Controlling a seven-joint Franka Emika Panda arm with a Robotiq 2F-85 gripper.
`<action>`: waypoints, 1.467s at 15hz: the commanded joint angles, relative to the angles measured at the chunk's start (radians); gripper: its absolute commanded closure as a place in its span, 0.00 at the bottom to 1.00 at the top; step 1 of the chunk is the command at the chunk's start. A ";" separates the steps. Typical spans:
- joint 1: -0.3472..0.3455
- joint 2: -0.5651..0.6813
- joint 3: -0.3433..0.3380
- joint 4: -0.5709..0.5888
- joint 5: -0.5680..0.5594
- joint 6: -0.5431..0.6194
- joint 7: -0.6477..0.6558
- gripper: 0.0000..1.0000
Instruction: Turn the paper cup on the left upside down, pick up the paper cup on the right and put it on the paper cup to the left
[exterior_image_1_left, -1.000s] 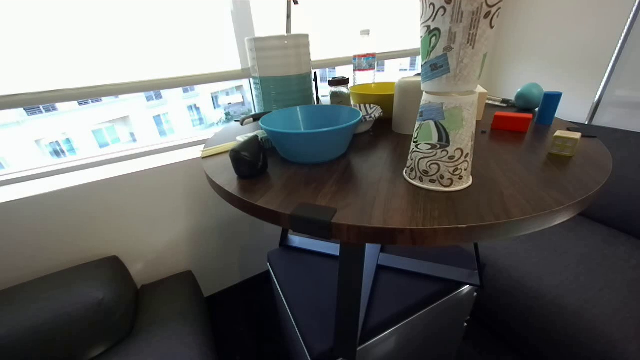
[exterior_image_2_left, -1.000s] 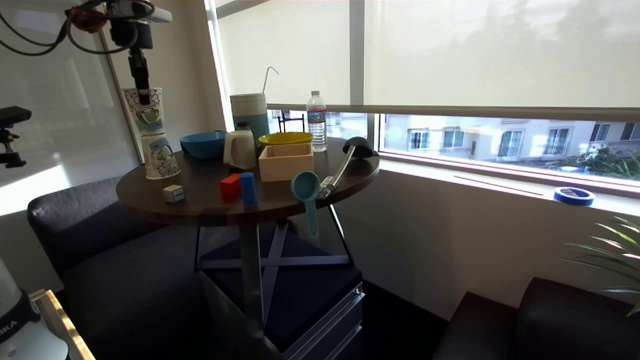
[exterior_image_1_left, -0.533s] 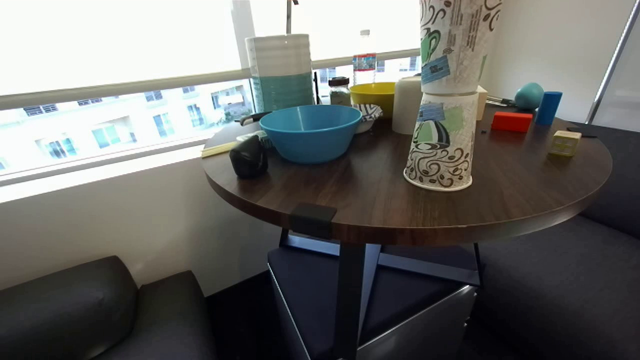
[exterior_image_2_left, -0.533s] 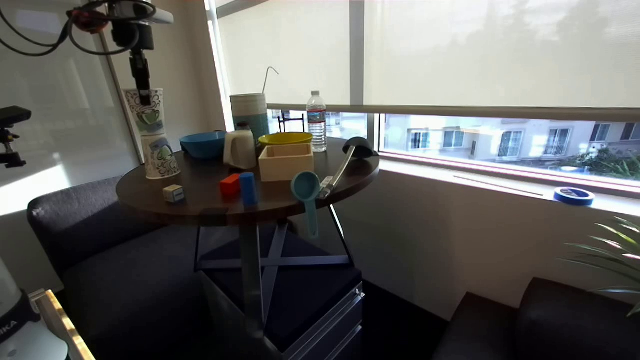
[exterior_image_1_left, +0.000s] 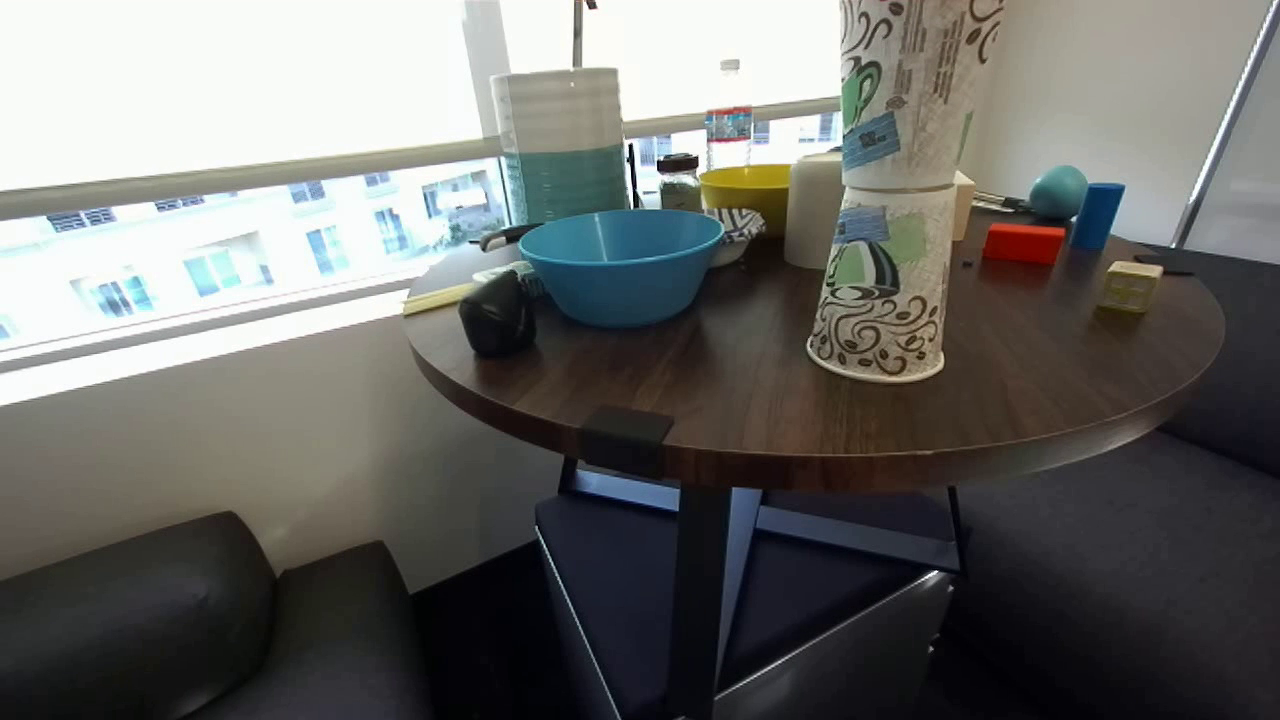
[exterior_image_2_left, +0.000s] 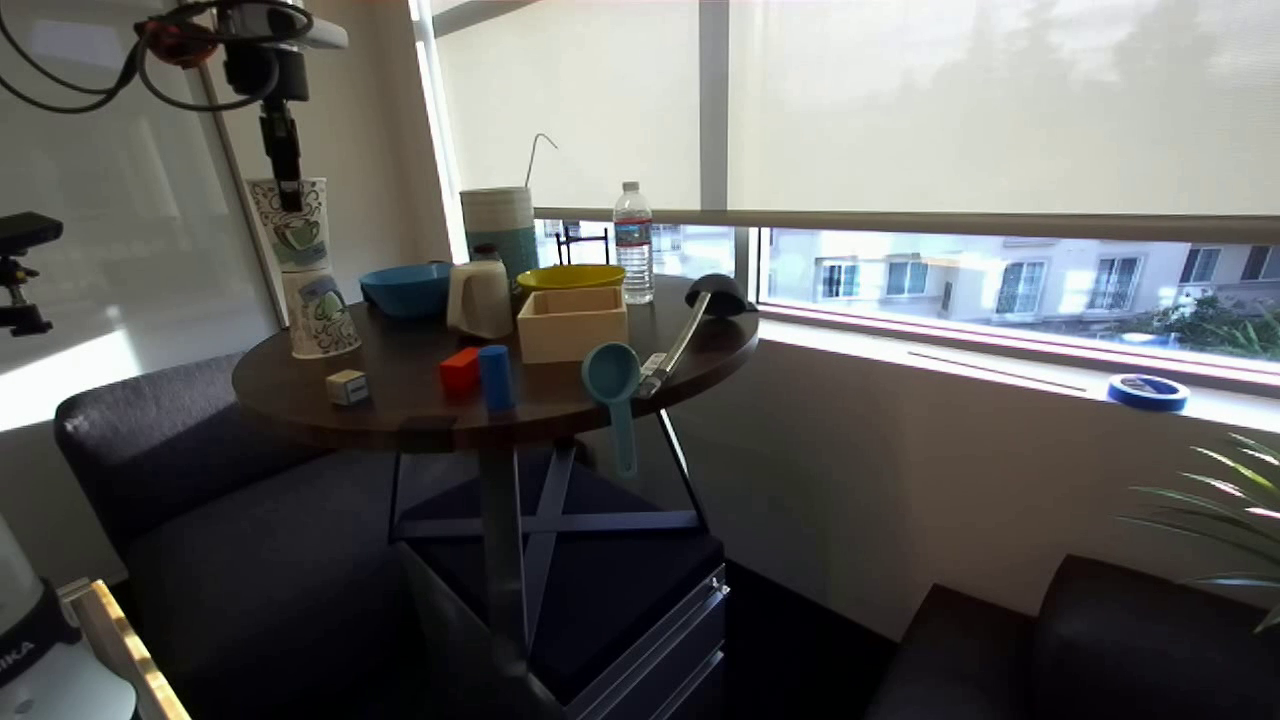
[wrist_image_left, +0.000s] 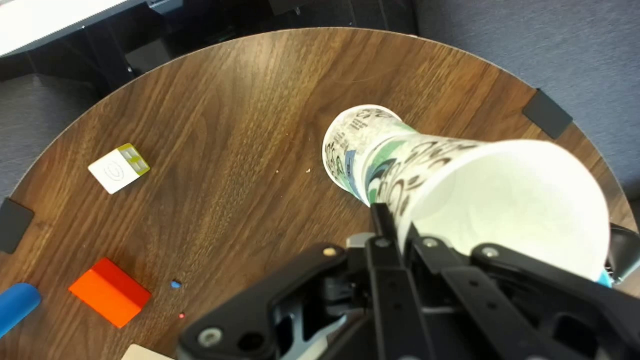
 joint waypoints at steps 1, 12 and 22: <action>0.003 -0.001 -0.001 0.006 0.009 -0.014 0.000 0.99; 0.011 -0.032 -0.004 -0.008 -0.003 -0.007 -0.102 0.99; 0.004 -0.022 0.001 -0.017 -0.018 0.008 -0.111 0.99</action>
